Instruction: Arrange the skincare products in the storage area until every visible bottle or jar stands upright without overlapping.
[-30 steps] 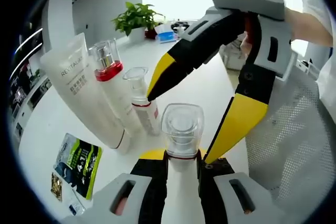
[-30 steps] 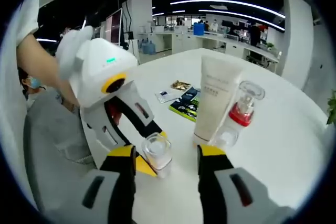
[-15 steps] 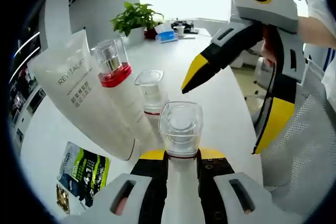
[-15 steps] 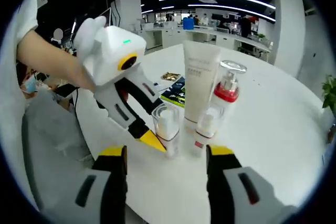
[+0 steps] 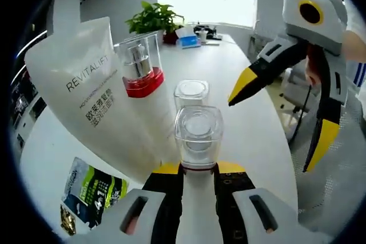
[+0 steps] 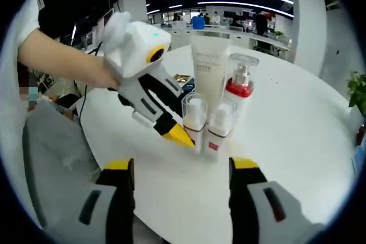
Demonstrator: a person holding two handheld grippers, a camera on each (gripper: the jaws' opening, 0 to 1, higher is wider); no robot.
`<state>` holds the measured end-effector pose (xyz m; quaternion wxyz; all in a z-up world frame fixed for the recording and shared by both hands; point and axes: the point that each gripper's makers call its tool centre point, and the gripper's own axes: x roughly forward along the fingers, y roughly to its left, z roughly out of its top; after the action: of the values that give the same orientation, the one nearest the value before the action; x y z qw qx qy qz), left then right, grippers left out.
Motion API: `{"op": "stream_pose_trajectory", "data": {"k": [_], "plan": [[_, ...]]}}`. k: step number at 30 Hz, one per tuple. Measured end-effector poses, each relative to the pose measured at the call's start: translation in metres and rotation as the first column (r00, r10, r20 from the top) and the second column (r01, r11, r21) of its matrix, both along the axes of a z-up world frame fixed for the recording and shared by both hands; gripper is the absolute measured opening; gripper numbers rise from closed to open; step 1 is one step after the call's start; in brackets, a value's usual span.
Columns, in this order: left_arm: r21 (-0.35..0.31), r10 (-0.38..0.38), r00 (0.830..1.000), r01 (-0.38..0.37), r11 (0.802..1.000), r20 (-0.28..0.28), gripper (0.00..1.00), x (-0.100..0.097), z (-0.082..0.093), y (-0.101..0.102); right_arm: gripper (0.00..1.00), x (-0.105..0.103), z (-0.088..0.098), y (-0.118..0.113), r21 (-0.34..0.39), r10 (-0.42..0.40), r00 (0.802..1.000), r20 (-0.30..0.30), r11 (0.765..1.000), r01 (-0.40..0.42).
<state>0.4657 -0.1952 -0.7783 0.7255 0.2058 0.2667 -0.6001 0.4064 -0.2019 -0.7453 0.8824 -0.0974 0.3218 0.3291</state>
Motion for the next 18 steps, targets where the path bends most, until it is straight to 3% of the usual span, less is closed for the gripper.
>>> {"op": "stream_pose_trajectory", "data": {"k": [9,18], "plan": [[-0.012,0.024,1.0,-0.024,1.0,-0.014,0.17,0.007,-0.001,-0.002,0.66,-0.003,-0.003,-0.001,-0.003,-0.008,1.0,-0.014,1.0,0.008],[0.039,0.032,0.999,-0.031,0.999,-0.03,0.17,0.005,-0.015,0.002,0.67,-0.006,-0.005,0.0,-0.003,-0.006,1.0,-0.027,1.0,0.006]]}}
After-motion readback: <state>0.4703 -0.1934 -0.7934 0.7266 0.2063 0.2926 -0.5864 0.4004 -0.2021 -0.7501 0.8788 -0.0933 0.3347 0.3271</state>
